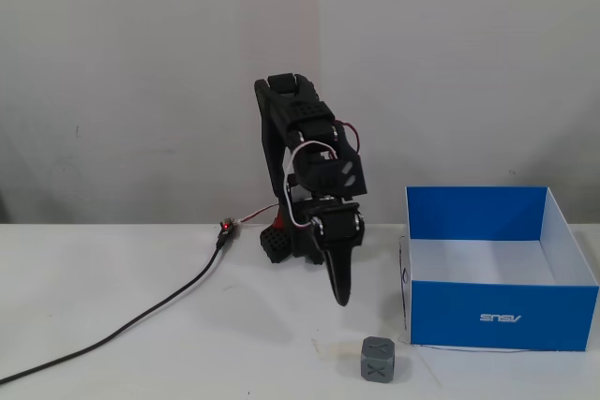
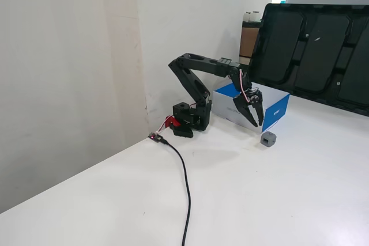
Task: Pick the gray block and keep it in the box.
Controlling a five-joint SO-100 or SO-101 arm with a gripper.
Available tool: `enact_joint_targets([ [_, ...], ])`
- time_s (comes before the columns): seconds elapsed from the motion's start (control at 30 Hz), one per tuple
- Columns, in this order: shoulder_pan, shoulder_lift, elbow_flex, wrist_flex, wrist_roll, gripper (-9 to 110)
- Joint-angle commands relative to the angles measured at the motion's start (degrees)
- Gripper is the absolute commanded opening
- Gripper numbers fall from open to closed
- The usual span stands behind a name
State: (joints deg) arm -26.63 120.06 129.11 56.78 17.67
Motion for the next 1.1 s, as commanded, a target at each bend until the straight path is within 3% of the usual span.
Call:
enact_joint_targets([
  [0.0,-1.85,-3.78,-7.21,0.26,3.16,0],
  [0.23,-4.31,-8.17,-7.73,-2.37,4.92,1],
  [0.53,-7.38,-15.73,-11.51,-2.81,5.89,13],
  [1.07,-5.27,-29.97,-21.97,0.97,9.05,18],
])
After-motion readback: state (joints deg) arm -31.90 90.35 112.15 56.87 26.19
